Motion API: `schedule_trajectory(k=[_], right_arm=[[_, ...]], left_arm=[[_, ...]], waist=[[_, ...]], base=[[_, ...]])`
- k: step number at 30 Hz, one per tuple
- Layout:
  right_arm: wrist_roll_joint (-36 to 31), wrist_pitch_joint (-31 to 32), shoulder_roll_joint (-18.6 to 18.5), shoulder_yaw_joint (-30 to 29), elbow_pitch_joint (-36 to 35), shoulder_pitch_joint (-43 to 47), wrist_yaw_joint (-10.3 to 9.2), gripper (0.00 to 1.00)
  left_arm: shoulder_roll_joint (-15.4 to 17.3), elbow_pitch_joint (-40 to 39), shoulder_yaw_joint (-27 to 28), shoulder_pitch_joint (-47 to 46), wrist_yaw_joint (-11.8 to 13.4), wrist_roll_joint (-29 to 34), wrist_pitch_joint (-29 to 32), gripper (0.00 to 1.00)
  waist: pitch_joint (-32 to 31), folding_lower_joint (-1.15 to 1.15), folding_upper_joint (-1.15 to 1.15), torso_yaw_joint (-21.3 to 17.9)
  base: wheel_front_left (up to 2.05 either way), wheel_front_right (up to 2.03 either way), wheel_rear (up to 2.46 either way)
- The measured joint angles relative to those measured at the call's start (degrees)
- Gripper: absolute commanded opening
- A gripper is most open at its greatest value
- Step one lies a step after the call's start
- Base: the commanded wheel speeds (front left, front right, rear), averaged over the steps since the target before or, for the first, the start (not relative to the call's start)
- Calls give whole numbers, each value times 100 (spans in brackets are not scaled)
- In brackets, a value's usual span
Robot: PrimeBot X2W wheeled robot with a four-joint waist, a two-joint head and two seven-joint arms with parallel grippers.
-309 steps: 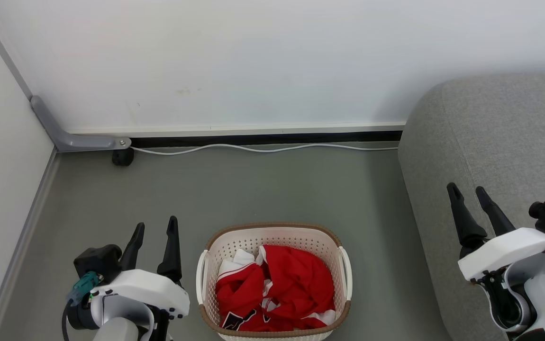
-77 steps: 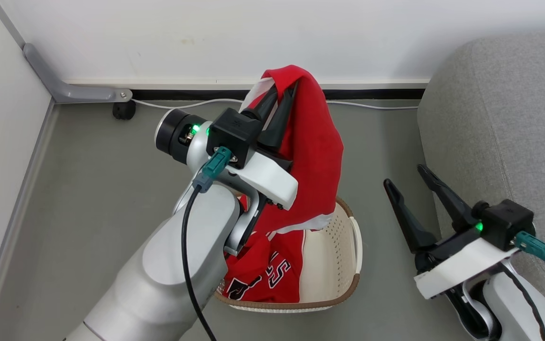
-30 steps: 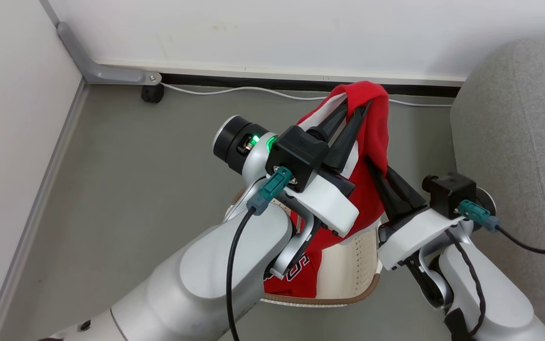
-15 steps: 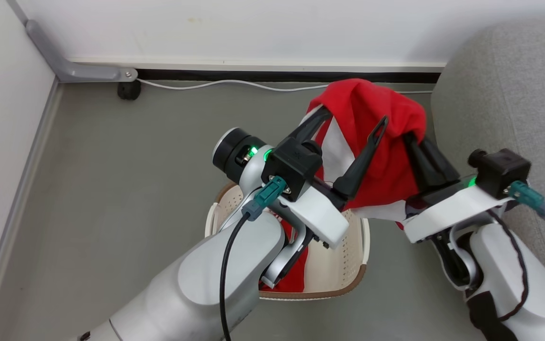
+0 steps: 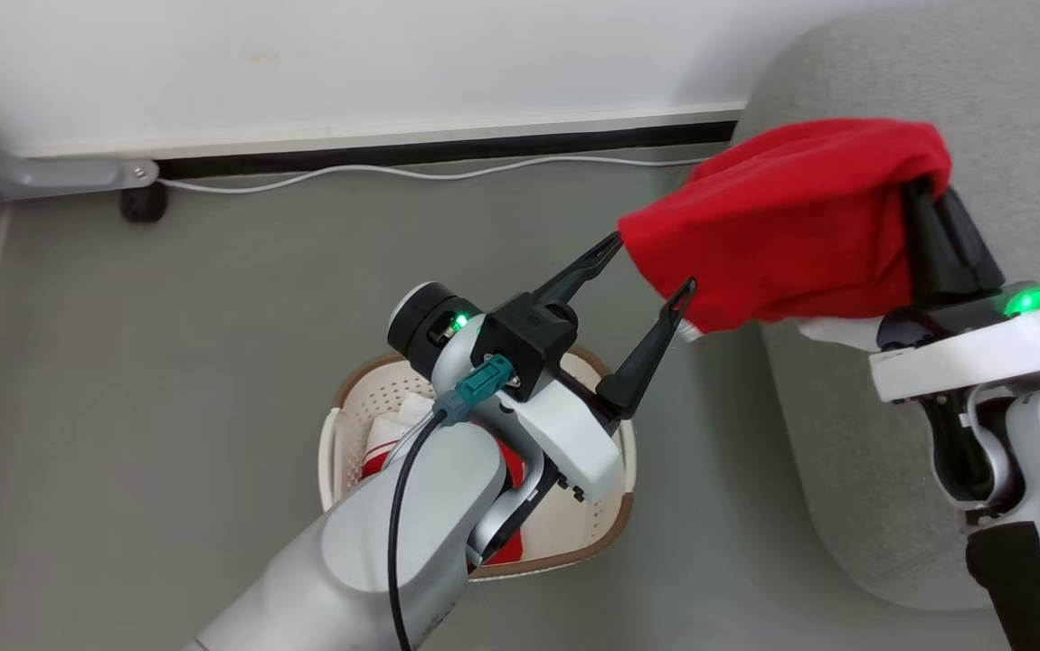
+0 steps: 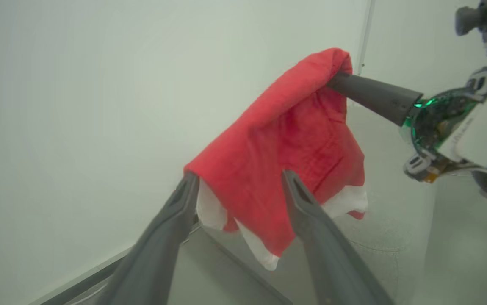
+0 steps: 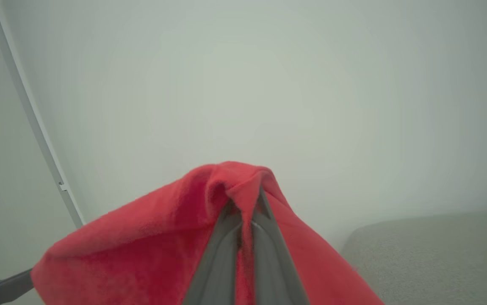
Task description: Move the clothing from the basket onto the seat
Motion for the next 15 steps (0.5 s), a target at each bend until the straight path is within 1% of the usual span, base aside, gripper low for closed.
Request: schedule_trajectory(k=[4,5,11,15], right_arm=[[81,0,7,-252,-159,7,0,0],[81,0,7,-252,-159,7,0,0],[145,0,5,-466,-304,34,0,0],[167,0,13,-556,-397,63,0,0]], left_arm=[[1,38,127,93,-144,36,0,100],[1,38,127,93,-144,36,0,100],[4,166,300,214,-301,129,0,100],[5,199,386,304,-354,220,0,100]], waist=[[-22,0,0,-264],[-22,0,0,-264],[-65,0,0,-676],[-88,0,0,-951]], base=[[0,0,0],[0,0,0],[0,0,0],[0,0,0]])
